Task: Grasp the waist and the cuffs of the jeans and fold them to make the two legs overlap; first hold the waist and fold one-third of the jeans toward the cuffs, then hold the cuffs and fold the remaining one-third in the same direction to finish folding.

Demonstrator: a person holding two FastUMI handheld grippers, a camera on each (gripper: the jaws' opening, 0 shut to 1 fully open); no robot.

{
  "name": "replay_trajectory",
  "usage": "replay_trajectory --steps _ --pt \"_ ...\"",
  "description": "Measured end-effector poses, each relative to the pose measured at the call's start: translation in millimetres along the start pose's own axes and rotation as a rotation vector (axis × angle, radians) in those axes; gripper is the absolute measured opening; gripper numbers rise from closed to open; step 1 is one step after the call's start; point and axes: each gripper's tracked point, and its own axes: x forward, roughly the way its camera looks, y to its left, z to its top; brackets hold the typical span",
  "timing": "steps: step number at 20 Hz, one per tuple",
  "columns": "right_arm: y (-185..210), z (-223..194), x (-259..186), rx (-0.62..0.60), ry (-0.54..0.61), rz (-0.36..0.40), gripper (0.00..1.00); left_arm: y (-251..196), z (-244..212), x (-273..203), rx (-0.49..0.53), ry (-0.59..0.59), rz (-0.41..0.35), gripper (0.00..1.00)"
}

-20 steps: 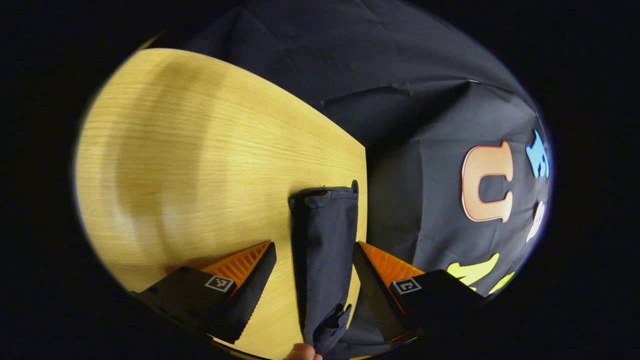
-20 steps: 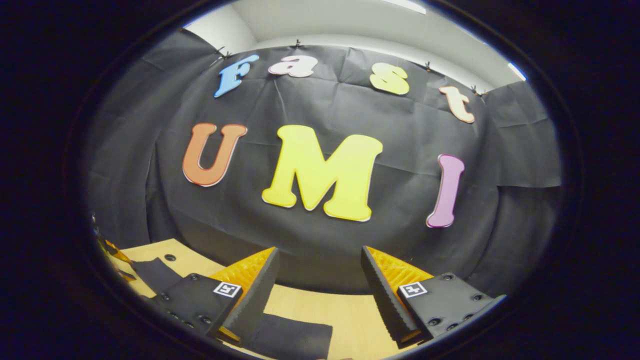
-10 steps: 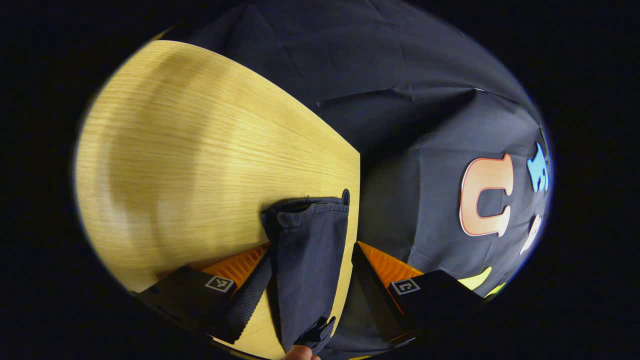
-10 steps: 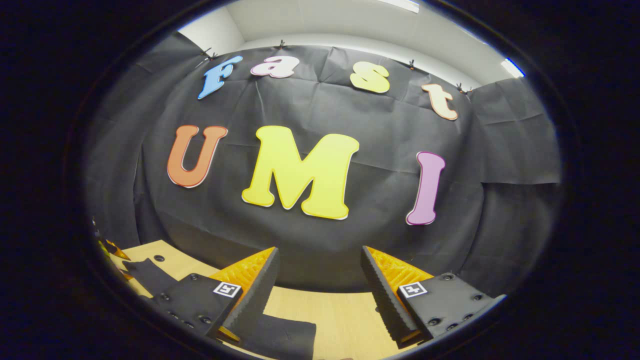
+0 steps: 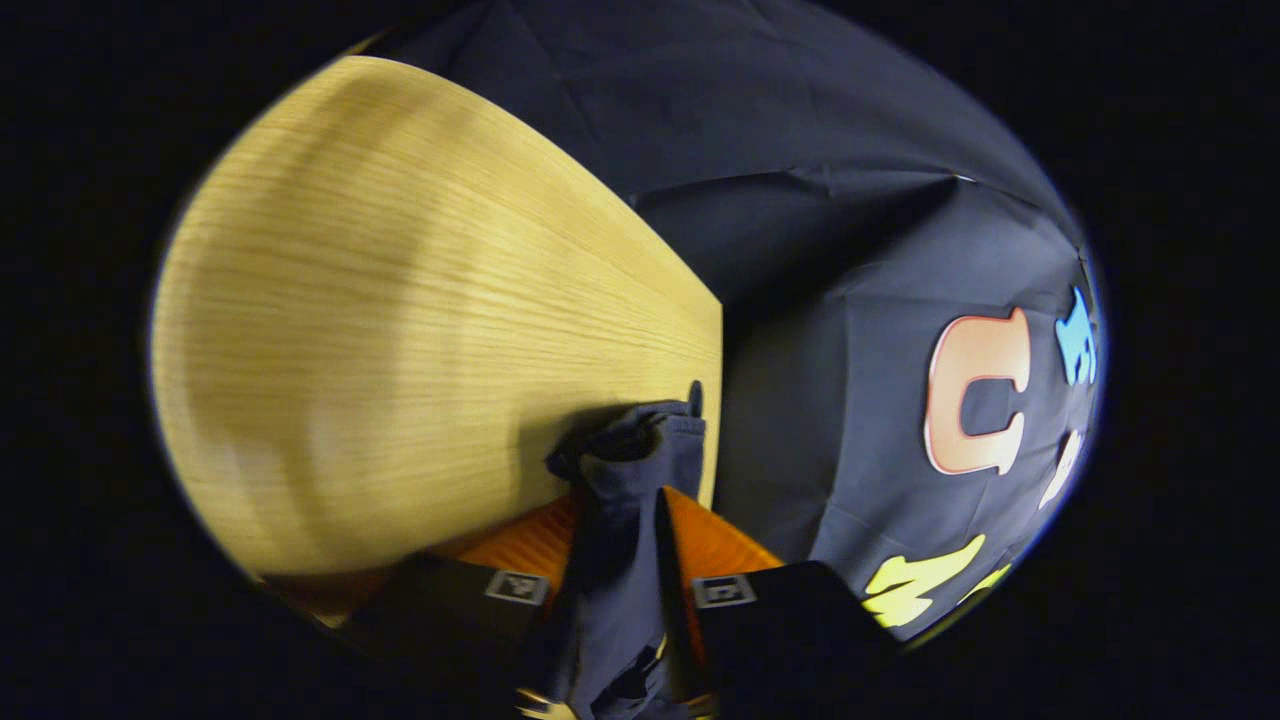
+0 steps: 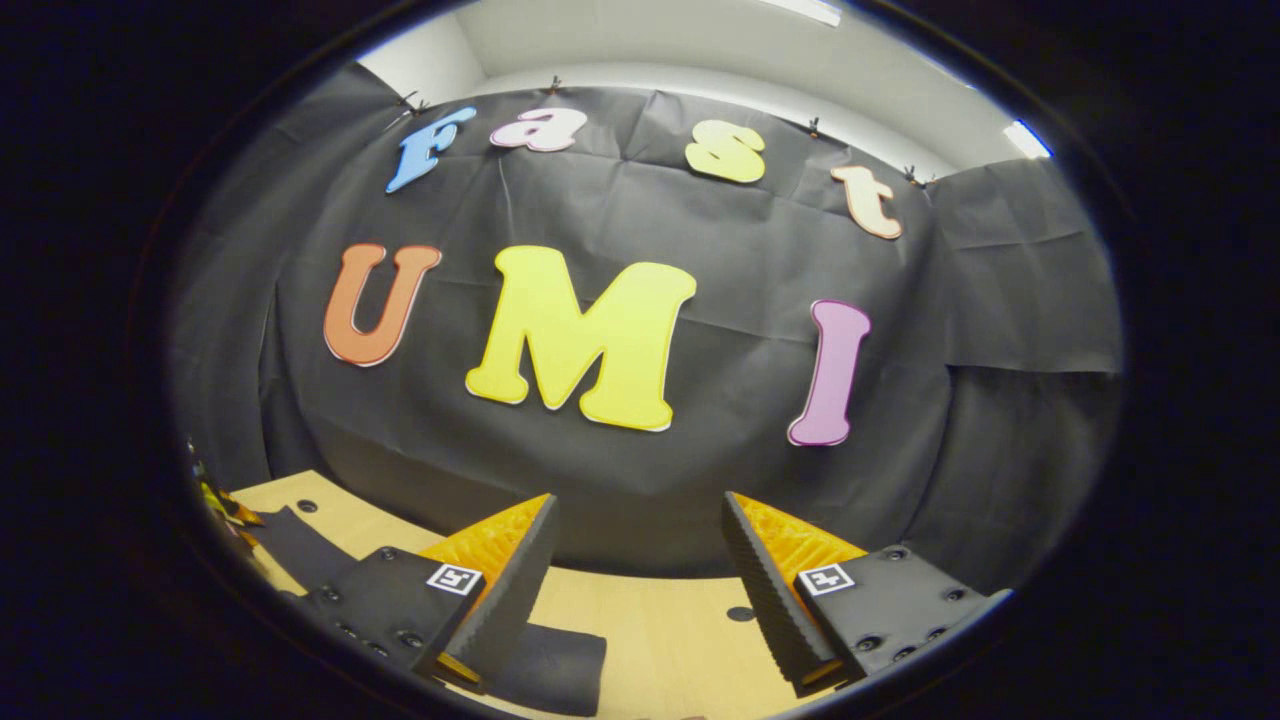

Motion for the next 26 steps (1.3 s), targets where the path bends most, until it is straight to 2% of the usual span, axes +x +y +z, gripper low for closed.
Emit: replay_trajectory --steps 1,2,4,9,14,18,26 --pt "-4.8 -1.5 -0.2 -0.005 0.002 -0.01 0.99 0.7 -1.0 1.9 0.015 0.005 0.006 0.1" --pt "-9.1 -2.8 -0.4 -0.006 0.005 -0.019 0.99 1.7 -1.9 1.1 0.038 0.009 0.015 0.16" --pt "-10.7 -2.5 0.4 0.008 0.013 -0.024 0.98 3.4 -3.7 0.5 0.106 0.011 0.041 0.1" --pt "-9.6 -4.3 0.2 -0.002 0.017 -0.002 0.99 -14.1 -4.8 -7.4 0.304 -0.021 0.063 0.07" --pt "-10.7 -3.6 -1.1 -0.002 0.014 0.019 0.99 -57.6 -21.4 -25.6 0.515 -0.069 0.016 0.06" --pt "-16.1 -6.0 -3.0 0.022 0.019 0.026 0.99 -100.3 -51.3 -42.0 0.654 -0.074 -0.057 0.06" --pt "-49.7 -13.6 -17.7 0.04 0.027 0.035 0.99 -179.6 -156.9 -69.2 0.968 -0.065 -0.226 0.06"
